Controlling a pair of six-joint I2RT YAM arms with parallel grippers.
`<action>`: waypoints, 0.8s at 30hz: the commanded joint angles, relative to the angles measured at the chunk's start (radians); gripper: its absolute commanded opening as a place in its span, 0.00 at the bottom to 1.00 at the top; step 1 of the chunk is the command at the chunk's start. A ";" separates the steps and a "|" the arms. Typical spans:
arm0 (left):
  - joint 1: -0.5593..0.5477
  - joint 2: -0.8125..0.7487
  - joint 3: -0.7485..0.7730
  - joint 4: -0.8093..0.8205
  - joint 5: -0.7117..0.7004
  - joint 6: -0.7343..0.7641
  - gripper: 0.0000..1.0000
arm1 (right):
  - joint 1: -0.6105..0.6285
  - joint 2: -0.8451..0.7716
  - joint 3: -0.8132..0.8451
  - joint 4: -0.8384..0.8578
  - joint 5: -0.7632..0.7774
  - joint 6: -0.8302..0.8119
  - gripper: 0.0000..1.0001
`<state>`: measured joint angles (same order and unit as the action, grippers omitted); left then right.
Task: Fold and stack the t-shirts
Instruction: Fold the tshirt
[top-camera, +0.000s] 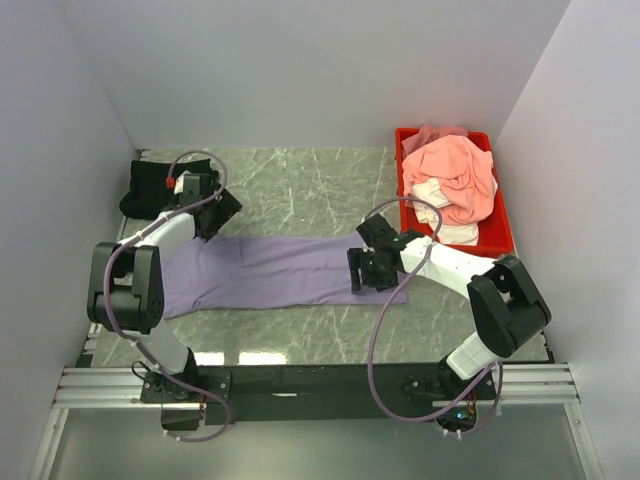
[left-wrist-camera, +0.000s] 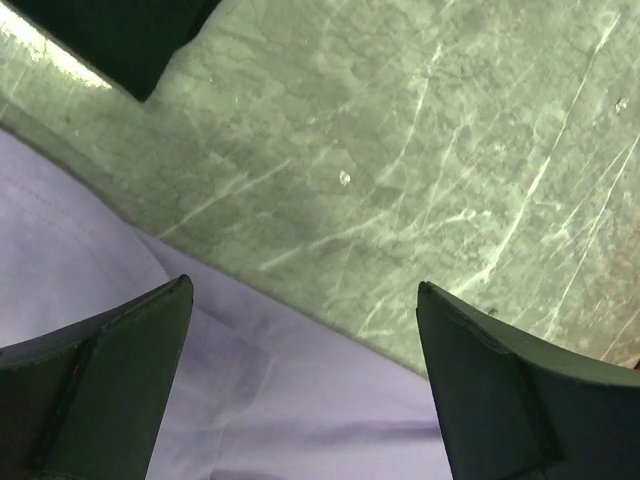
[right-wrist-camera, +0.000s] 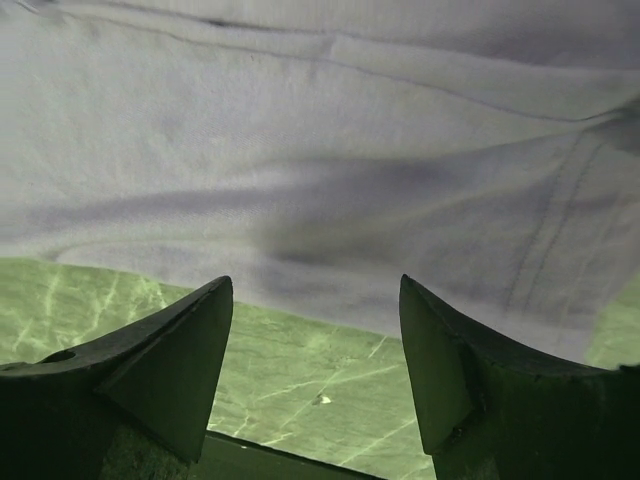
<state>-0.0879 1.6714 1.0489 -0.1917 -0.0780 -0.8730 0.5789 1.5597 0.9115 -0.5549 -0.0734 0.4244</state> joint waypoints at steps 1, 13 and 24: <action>-0.021 -0.112 -0.003 -0.023 -0.049 0.029 0.99 | -0.011 -0.056 0.072 -0.026 0.049 -0.016 0.74; -0.033 -0.461 -0.323 -0.150 -0.207 -0.060 0.99 | -0.042 0.069 0.308 0.003 0.087 -0.045 0.74; -0.016 -0.260 -0.305 -0.086 -0.115 -0.089 0.99 | -0.056 0.370 0.471 0.078 0.018 -0.027 0.74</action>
<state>-0.1051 1.3605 0.7128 -0.3008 -0.2405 -0.9421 0.5293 1.9160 1.3838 -0.5018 -0.0429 0.3943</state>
